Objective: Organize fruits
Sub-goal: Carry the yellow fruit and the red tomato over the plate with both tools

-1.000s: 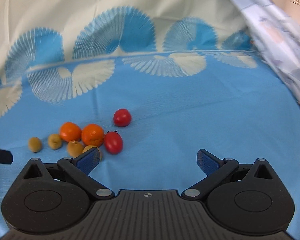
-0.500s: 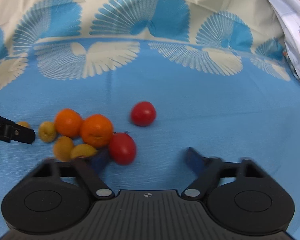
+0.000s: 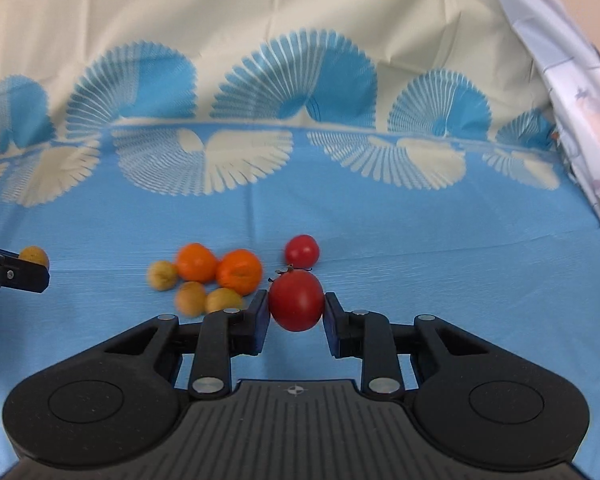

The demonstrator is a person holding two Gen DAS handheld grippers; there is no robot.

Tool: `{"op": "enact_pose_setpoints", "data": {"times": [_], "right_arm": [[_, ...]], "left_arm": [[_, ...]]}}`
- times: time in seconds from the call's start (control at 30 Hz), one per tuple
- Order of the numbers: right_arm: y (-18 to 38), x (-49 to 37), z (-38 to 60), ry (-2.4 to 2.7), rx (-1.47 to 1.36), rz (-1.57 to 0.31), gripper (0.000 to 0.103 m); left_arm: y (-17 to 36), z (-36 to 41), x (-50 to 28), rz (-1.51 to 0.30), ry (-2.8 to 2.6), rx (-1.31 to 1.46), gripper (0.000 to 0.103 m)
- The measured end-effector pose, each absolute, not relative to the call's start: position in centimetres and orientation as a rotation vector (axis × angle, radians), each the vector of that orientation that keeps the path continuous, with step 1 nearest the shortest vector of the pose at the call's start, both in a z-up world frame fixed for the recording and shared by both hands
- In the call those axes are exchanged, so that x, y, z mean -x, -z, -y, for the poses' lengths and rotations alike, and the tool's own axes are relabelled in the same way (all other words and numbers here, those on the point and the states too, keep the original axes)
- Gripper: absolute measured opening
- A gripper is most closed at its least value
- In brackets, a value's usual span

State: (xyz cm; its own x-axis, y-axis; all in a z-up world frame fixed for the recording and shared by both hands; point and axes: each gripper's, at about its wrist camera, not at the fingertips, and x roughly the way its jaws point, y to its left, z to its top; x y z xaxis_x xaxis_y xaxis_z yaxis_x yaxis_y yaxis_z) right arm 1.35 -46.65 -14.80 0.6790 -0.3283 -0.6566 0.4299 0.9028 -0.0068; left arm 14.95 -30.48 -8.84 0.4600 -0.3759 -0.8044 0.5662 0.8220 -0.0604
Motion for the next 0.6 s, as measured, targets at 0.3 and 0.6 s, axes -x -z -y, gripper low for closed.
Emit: {"op": "enact_pose_setpoints", "data": {"times": [0.3,0.6], "right_arm": [[9.9,3.6,37.0,0.276,-0.182,-0.710,0.030],[5.7,6.2,26.8,0.085,-0.171,-0.696,0.030]], "left_arm": [[3.7,22.0,-9.5,-0.909,0.509,-0.152,0.026],[1.0,11.9,-4.8,-0.904,0.394,-0.129,0.026]]}}
